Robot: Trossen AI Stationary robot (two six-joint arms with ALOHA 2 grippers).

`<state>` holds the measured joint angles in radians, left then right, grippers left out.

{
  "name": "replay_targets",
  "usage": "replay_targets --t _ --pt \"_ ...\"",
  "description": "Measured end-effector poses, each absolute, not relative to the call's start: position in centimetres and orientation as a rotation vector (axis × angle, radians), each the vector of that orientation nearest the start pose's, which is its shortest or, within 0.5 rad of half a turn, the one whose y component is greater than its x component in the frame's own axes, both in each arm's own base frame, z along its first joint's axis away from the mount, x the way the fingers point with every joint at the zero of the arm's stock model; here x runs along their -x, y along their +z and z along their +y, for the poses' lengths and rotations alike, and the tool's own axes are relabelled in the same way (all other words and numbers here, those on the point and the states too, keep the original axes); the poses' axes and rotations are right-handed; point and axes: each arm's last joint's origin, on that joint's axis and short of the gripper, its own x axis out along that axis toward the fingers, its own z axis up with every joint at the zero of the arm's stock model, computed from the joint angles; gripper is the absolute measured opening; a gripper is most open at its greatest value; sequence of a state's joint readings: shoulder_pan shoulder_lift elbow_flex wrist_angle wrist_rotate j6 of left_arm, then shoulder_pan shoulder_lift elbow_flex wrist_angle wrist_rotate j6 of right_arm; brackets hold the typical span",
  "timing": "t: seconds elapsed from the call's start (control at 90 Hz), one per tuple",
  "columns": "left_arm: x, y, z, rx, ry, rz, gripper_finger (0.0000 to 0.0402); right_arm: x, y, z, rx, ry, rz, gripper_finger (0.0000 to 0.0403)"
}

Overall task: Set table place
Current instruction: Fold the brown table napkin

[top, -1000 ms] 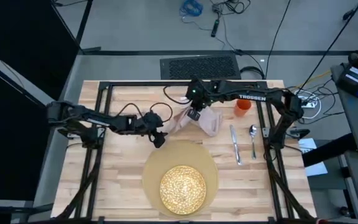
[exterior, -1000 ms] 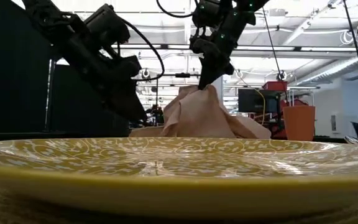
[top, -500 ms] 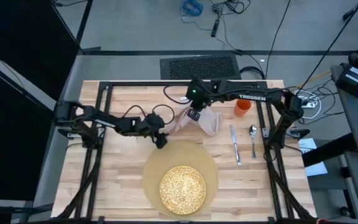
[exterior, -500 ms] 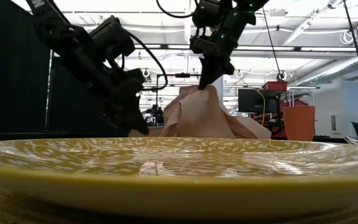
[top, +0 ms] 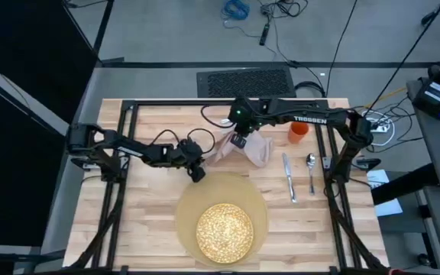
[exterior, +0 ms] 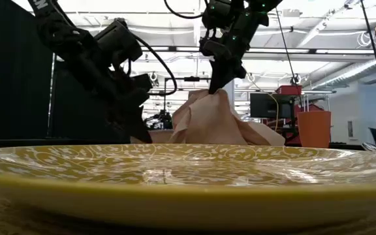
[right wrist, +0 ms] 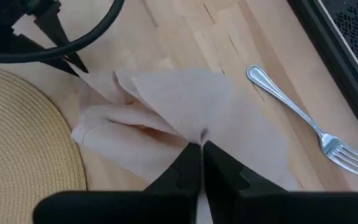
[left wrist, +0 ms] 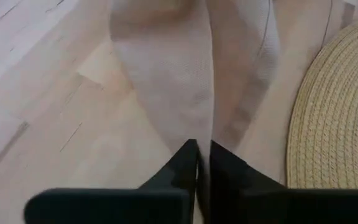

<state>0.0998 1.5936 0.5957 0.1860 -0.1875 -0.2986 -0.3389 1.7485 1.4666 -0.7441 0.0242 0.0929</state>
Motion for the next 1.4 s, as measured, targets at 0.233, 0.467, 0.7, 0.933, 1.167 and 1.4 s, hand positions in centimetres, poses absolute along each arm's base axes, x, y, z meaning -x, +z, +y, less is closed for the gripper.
replay_targets --t 0.233,0.467,0.7,0.933,1.167,1.4 --pt "-27.3 12.4 3.3 0.244 0.391 0.767 0.0 -34.8 27.1 -12.4 -0.243 -0.378 0.995 0.0077" --pt "-27.2 12.3 3.3 0.243 0.392 0.781 0.0 -35.3 27.4 -12.3 -0.276 -0.397 0.929 0.0164" --pt "-27.3 12.8 3.1 0.269 0.339 0.768 0.0 -37.3 25.2 -10.1 -0.2 -0.303 0.982 0.0188" --pt "-27.2 12.9 3.1 0.27 0.334 0.771 0.0 -38.8 24.1 -8.0 -0.041 -0.183 0.984 0.0194" --pt "-27.2 12.9 3.1 0.271 0.331 0.773 0.0 -38.8 23.9 -7.3 0.077 -0.104 1.019 0.0194" --pt "-27.2 12.9 3.0 0.279 0.317 0.774 0.0 -39.3 22.3 -7.4 0.243 -0.013 1.072 0.0194"
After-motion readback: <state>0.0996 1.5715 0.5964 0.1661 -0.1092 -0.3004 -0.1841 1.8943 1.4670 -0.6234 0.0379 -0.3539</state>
